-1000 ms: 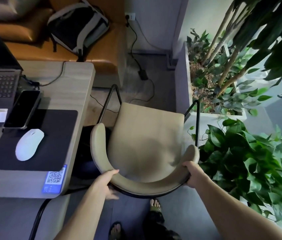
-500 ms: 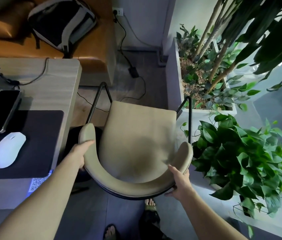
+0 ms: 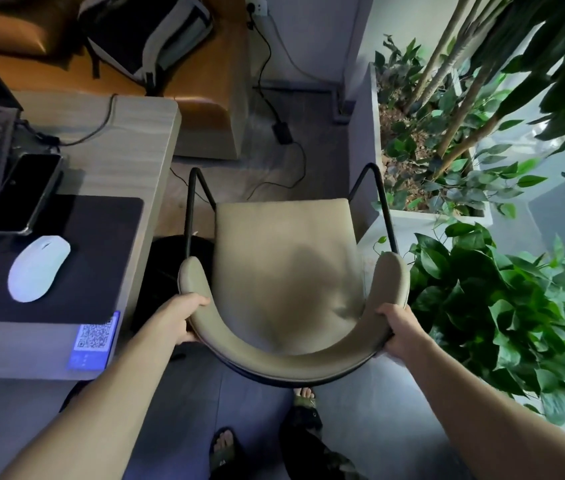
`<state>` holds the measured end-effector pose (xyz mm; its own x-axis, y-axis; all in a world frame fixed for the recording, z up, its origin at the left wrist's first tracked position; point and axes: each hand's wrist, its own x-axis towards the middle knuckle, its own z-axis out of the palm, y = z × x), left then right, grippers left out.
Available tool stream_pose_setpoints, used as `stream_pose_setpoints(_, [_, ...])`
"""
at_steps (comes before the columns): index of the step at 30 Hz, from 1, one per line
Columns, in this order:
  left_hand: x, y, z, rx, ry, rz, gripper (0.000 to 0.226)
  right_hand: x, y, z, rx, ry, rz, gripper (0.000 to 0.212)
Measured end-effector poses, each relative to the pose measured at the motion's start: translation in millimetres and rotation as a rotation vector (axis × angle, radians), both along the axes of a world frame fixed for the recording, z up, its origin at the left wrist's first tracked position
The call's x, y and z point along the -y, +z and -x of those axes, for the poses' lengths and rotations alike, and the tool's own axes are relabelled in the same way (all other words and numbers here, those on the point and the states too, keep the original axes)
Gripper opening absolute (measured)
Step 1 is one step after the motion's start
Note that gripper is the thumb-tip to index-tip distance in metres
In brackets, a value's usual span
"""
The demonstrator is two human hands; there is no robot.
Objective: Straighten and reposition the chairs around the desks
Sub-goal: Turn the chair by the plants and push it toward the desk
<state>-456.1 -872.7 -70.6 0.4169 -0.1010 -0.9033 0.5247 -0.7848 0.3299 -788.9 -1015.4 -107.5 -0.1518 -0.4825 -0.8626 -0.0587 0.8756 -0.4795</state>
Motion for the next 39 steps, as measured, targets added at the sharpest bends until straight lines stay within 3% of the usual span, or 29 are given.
stream_pose_setpoints(9, [-14,-6,38,-0.075,0.053,0.023,0.051,48,12,4,-0.094,0.064,0.080,0.019])
stream_pose_setpoints(14, [-11,-9,58,-0.105,0.002,0.039,0.068,63,16,11,-0.218,0.032,0.161,0.044])
stream_pose_setpoints(20, [-5,10,63,-0.219,-0.040,0.040,0.049,58,30,11,-0.233,-0.015,0.220,0.046])
stream_pose_setpoints(24, [6,19,40,-0.162,-0.034,0.066,0.056,30,24,10,-0.185,-0.148,0.112,0.061])
stream_pose_setpoints(29, [34,21,20,-0.094,0.003,0.109,0.021,-14,11,3,-0.118,-0.276,-0.056,0.073])
stream_pose_setpoints(33, [50,14,10,-0.098,-0.048,0.046,0.027,-21,9,-2,-0.098,-0.273,-0.140,0.079])
stream_pose_setpoints(39, [54,1,3,-0.080,-0.181,-0.052,0.023,-15,3,0,-0.075,-0.191,-0.194,0.067])
